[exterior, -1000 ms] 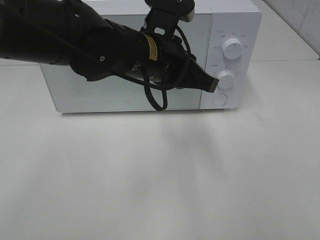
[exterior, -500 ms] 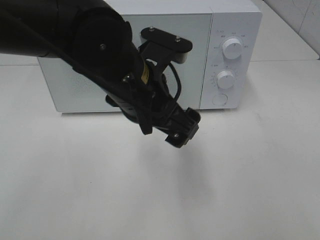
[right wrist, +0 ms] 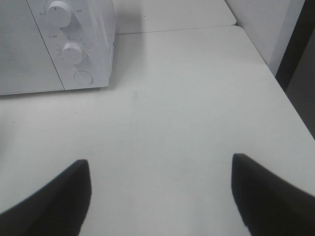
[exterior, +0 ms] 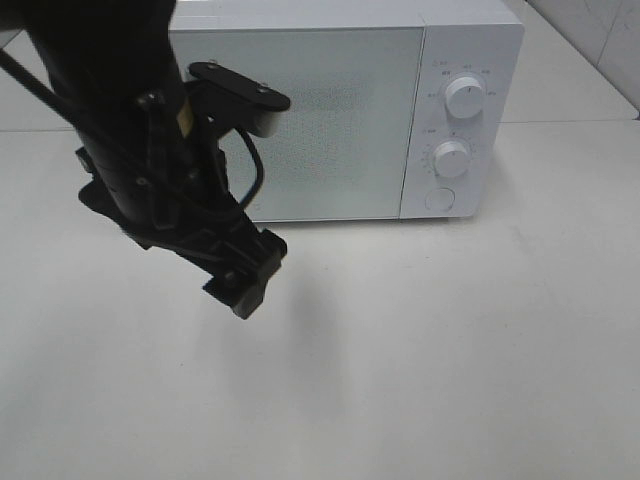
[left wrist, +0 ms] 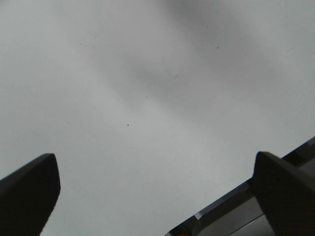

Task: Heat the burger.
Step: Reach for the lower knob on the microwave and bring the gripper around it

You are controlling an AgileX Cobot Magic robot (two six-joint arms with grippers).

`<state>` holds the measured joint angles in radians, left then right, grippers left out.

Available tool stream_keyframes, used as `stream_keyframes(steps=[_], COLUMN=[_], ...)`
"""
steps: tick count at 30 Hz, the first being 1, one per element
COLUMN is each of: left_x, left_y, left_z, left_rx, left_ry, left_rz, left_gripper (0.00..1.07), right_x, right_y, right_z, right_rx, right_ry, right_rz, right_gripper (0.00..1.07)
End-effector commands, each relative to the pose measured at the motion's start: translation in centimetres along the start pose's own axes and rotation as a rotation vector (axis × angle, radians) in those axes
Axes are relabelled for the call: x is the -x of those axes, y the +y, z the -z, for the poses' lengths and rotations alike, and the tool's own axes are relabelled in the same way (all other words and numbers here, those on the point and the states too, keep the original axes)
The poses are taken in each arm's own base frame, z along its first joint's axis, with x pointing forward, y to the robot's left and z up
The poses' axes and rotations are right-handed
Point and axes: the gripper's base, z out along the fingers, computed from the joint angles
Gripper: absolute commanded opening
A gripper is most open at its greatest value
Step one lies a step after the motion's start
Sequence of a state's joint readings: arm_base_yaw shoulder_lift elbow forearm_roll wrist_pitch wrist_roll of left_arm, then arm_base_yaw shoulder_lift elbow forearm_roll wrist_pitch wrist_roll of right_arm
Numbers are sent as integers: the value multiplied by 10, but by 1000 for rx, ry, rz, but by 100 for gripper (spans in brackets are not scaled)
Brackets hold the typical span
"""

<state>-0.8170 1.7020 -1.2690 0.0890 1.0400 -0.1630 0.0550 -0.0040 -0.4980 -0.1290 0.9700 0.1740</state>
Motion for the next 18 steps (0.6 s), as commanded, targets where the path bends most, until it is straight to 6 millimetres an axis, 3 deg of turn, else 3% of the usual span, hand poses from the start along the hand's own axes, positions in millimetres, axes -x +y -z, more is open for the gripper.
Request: stream_keyframes(steps=[1,3,4,6,7,9,10,12,13,15,17,18], left_x=[-3,-6,-6,-13,-13,-23,-23,-36,-36,-56,-62,-74], left_y=[12,33,33,59,59,84,84,108,108,135,140,151], left_z=[13,27,27,39,39,51,51,65,65,87,92,102], left_rx=[-33,-62,-62,-66,-66,-58,-58,-53,-53,-53,-51,-38], left_ry=[-10,-42,-42,-58,-58,-59,-59,-75,-75,-116,-127,-142], left_rz=[30,84,84,146,146,205,205,269,269,364,377,409], left_gripper=[101,101,101,101,101,101,101,101,101,101,101,101], right_x=[-2,-2,-2,-2,-2,-2,-2,-2,-2,-2,-2,-2], right_y=[-1,-1,-1,-1,-1,-1,-1,-1,-1,-1,-1,-1], right_z=[3,3,3,3,3,3,3,3,3,3,3,3], right_rx=[-3,-3,-3,-3,-3,-3,-3,-3,-3,-3,-3,-3], right_ry=[-31,-31,-31,-31,-31,-31,-31,-31,-31,-31,-31,-31], right_rz=[-6,-6,-6,-6,-6,-6,-6,-6,-6,-6,-6,-6], right_gripper=[75,75,75,75,75,75,75,75,75,75,75,75])
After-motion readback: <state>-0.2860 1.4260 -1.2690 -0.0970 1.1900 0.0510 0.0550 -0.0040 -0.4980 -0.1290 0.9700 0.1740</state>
